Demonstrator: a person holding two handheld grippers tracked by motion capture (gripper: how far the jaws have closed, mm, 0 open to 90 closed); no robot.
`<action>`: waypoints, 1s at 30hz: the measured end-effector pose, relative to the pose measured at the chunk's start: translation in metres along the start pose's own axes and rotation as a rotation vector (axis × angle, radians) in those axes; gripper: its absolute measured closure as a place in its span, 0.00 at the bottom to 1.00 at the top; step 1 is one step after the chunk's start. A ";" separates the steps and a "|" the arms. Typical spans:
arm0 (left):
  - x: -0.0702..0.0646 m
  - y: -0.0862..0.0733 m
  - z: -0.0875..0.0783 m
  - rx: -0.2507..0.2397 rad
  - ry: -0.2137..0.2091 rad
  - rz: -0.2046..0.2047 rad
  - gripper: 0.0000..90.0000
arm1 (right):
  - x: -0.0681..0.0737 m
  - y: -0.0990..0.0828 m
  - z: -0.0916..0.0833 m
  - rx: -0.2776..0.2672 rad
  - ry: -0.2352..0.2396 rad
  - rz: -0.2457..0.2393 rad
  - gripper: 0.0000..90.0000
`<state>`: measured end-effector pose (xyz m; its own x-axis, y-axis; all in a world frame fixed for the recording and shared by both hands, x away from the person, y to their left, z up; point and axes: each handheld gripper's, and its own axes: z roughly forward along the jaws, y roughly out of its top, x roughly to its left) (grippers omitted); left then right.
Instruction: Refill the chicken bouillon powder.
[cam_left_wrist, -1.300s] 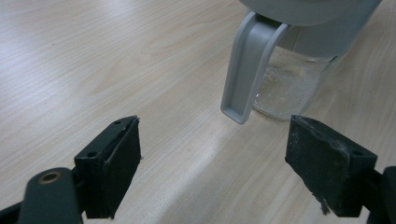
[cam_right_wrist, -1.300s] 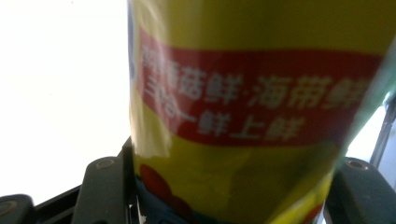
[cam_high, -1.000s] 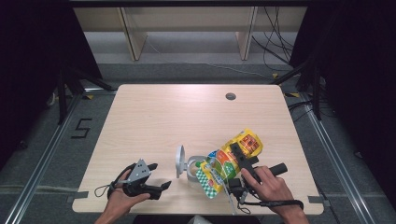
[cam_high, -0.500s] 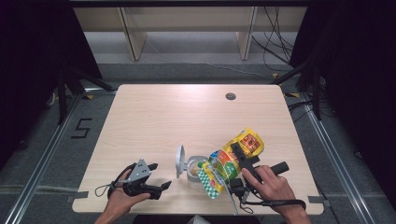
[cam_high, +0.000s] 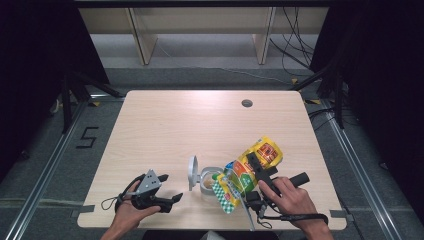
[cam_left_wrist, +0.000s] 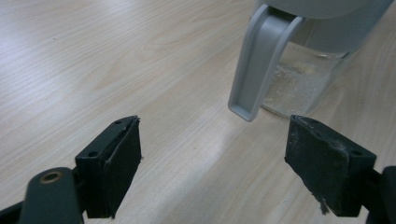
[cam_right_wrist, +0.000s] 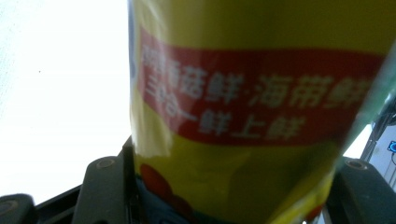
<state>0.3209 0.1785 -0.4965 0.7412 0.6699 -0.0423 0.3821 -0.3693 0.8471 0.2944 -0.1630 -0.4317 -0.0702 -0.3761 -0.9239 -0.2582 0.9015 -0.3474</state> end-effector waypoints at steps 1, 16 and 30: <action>0.001 0.000 0.000 0.000 0.003 0.007 0.20 | -0.001 0.000 0.000 -0.003 0.001 -0.007 0.45; 0.000 0.000 0.001 0.000 -0.008 0.003 0.20 | 0.000 0.000 -0.002 -0.002 -0.004 -0.004 0.47; 0.003 0.000 0.000 0.000 -0.004 0.028 0.20 | 0.000 0.002 -0.002 -0.015 -0.005 -0.020 0.47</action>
<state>0.3231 0.1799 -0.4966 0.7537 0.6569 -0.0210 0.3615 -0.3877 0.8479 0.2921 -0.1614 -0.4326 -0.0598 -0.3932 -0.9175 -0.2735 0.8904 -0.3638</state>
